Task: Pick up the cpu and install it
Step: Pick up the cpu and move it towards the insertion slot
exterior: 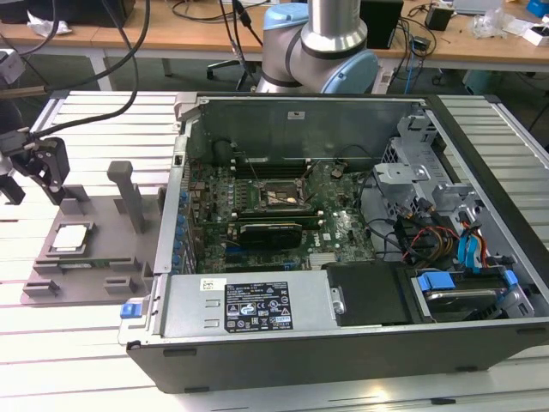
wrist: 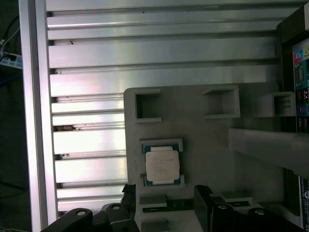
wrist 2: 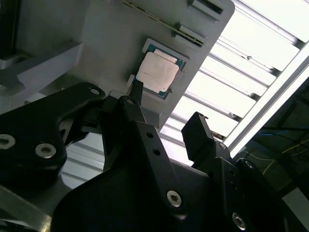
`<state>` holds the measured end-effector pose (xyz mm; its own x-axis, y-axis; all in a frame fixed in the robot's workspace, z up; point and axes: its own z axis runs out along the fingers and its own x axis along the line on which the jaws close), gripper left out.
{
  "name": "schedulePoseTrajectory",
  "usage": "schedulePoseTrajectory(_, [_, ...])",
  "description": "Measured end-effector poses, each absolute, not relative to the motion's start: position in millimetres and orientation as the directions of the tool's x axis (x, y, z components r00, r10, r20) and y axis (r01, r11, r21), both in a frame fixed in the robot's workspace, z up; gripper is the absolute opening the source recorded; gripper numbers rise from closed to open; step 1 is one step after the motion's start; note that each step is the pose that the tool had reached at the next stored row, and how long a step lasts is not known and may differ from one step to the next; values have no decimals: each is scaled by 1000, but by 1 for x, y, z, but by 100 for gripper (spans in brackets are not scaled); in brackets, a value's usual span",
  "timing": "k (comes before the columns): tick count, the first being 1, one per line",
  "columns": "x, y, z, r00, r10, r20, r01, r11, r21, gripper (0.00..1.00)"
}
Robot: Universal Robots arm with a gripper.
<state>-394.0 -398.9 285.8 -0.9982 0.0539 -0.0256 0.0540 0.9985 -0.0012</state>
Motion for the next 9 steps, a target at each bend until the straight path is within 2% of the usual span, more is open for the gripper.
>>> schedulePoseTrajectory(9, [-394,-399,283,-998,54,-26,54,999,-1,60])
